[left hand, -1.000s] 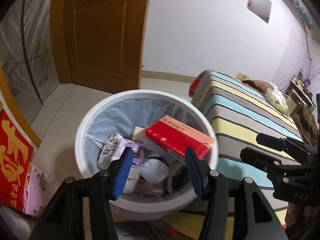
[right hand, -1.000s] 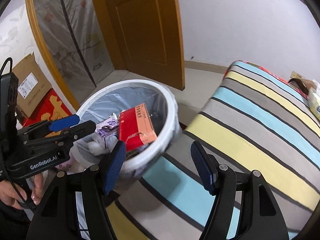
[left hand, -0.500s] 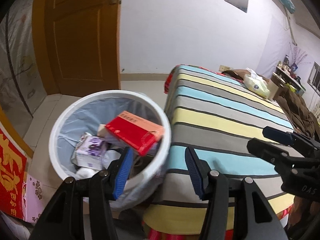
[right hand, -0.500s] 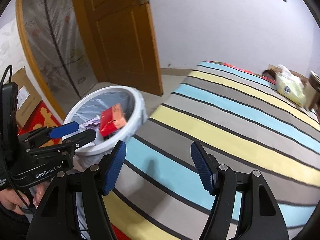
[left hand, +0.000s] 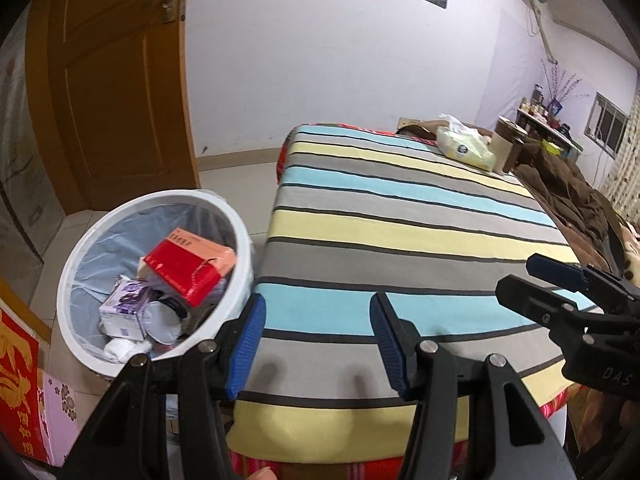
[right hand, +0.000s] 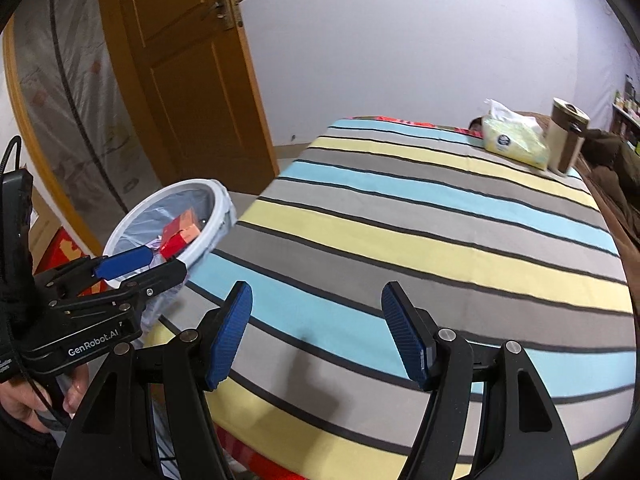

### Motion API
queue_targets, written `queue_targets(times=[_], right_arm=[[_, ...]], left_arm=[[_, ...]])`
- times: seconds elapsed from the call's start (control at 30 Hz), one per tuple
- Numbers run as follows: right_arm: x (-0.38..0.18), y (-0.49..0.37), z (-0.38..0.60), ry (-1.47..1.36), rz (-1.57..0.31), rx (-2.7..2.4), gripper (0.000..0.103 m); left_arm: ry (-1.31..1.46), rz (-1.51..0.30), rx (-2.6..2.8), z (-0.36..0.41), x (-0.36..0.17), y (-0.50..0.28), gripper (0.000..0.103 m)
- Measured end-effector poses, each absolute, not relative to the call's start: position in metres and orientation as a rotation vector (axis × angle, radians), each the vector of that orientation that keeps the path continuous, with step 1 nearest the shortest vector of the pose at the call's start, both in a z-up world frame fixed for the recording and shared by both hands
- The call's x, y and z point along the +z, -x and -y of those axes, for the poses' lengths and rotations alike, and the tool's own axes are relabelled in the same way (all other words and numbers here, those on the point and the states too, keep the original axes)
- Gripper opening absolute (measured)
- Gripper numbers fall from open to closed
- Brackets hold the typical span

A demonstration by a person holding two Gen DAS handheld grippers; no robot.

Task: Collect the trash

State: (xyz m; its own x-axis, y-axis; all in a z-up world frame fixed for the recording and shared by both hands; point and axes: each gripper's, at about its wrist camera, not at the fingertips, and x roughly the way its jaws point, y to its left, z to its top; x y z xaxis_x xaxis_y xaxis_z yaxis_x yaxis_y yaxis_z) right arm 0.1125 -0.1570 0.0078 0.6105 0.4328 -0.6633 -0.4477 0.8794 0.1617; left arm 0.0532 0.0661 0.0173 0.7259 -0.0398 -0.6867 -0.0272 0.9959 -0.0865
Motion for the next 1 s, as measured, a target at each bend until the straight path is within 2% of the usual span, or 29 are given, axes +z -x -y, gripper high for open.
queue_targets(times=[1.0], right_arm=[[-0.005,-0.104,0.174,0.004,-0.786,0.486,0.069]], left_arm=[[0.061,-0.77,-0.01,-0.045,0.008,-0.048,0.056]])
